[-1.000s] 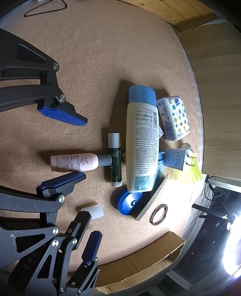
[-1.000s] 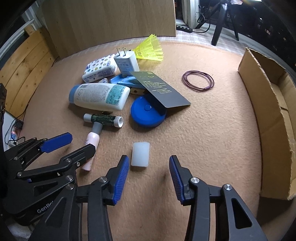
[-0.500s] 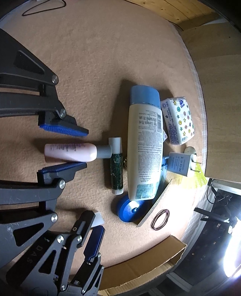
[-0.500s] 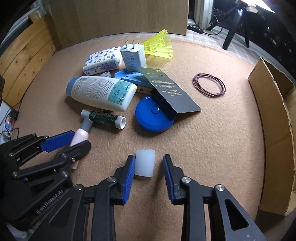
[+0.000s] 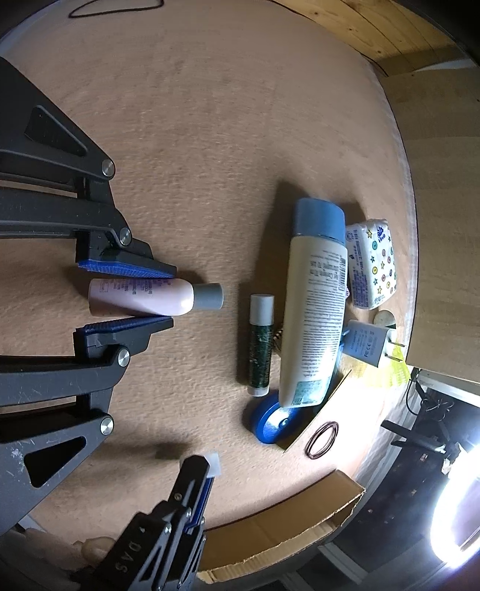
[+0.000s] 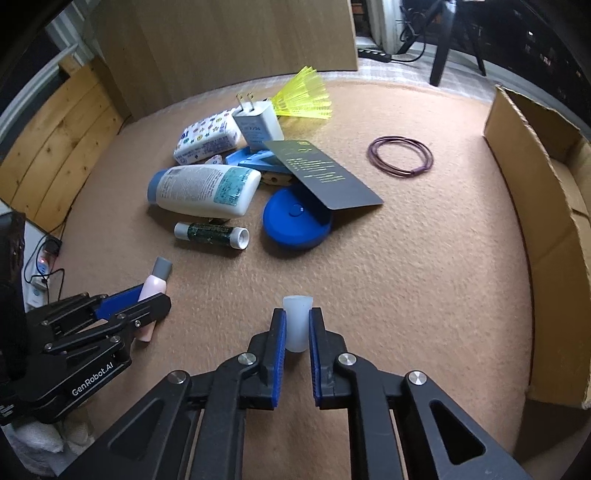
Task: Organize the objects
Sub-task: 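Grasp the pink bottle with the left tool while the right tool grasps the white cap, then carry both items over the cardboard box and open both tools to drop them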
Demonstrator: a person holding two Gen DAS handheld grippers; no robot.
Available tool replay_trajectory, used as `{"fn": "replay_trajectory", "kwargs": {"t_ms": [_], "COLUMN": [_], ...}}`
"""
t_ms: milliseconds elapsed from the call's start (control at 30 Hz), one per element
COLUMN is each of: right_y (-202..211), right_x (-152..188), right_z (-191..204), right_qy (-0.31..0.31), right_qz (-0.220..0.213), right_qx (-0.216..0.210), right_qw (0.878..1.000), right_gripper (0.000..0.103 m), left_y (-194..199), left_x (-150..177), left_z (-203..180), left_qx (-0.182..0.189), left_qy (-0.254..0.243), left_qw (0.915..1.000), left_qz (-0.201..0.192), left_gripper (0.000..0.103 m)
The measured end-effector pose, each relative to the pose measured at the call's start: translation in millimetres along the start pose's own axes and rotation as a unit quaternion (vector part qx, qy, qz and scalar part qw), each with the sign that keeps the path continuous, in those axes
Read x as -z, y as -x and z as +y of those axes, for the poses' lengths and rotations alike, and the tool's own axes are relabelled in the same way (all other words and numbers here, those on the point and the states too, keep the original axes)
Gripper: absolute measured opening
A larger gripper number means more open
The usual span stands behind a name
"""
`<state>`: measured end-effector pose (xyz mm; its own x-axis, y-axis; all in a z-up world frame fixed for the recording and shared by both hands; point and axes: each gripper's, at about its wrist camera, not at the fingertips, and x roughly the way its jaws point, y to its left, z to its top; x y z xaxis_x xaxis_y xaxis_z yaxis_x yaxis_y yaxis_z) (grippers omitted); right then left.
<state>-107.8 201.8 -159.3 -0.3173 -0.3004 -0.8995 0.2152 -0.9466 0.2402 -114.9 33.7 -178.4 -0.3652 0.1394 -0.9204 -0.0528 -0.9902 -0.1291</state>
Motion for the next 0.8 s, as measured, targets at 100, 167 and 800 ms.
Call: {"fn": "replay_trajectory", "kwargs": {"t_ms": [100,167,800], "right_y": [6,14,140], "right_x": [3,6,11], "right_z": [-3,-4,-98], "right_qy": [-0.003,-0.004,-0.043], "right_qz": [-0.004,-0.013,-0.132], "right_qx": [-0.007,-0.010,0.043], "right_qw": [1.000,1.000,0.989], "right_gripper": [0.010,0.010,0.009], "left_y": [2,5,57], "left_x": [4,5,-42], "left_z": [0,-1,-117], "left_qx": [0.002,0.004,0.082], "left_qy": [0.005,0.009,-0.064], "left_qw": [1.0000,0.9999,0.9917], "left_qz": [-0.002,-0.004,-0.076], "left_gripper": [0.021,0.021,0.021]}}
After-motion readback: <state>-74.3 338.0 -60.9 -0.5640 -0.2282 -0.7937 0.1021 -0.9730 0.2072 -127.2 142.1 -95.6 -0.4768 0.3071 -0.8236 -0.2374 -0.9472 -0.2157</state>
